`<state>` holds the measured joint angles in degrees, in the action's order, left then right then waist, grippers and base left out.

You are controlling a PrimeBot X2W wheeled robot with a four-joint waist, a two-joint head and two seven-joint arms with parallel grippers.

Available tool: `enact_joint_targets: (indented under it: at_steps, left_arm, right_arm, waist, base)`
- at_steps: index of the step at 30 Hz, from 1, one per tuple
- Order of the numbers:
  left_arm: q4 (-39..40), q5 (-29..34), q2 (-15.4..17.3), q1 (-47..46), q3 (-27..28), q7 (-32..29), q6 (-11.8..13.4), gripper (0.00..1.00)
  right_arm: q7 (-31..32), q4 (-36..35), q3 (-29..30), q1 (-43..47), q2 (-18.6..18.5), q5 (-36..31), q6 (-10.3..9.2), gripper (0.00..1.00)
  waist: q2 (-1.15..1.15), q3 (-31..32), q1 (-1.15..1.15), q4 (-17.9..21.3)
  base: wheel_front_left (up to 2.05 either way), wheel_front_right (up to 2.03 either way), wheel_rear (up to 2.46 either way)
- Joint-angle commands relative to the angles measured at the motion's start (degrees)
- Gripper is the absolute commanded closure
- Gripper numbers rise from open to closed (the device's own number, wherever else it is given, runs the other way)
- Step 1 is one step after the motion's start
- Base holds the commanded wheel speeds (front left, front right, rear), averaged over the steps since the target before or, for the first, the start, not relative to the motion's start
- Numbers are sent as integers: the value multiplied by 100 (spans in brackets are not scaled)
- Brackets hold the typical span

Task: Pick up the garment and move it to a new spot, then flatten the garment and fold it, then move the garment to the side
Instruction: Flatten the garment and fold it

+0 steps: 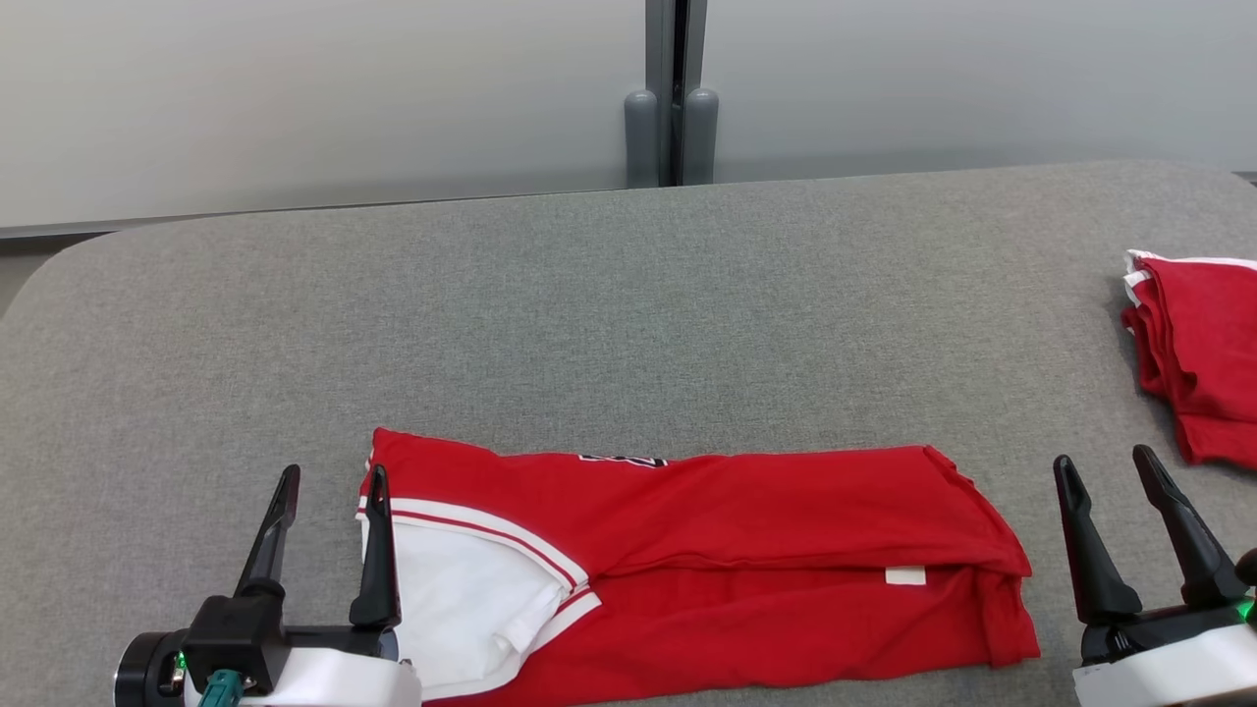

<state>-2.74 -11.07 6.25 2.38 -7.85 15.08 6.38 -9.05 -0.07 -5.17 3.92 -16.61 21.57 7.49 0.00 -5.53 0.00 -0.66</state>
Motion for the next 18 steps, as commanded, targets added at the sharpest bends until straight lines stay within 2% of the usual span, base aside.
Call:
enact_joint_targets:
  at_steps: [1, 11, 18]
  left_arm:
    - [-16, -20, 28, -49, 6, -1, 22, 0]
    - [21, -32, 56, -83, -52, -68, 76, 0]
    - [74, -17, 3, -262, -152, -62, 88, 0]
  right_arm:
    - [-6, 26, 14, 11, -21, 5, 0, 0]
    - [103, 160, 13, 60, -40, 61, 0, 0]
    - [220, 847, -89, -11, -21, 252, 0, 0]
  waist:
    - [0, -3, 0, -13]
    - [0, 12, 0, -68]
    - [0, -237, 0, -182]
  base:
    - [0, 0, 0]
    - [0, 0, 0]
    - [0, 0, 0]
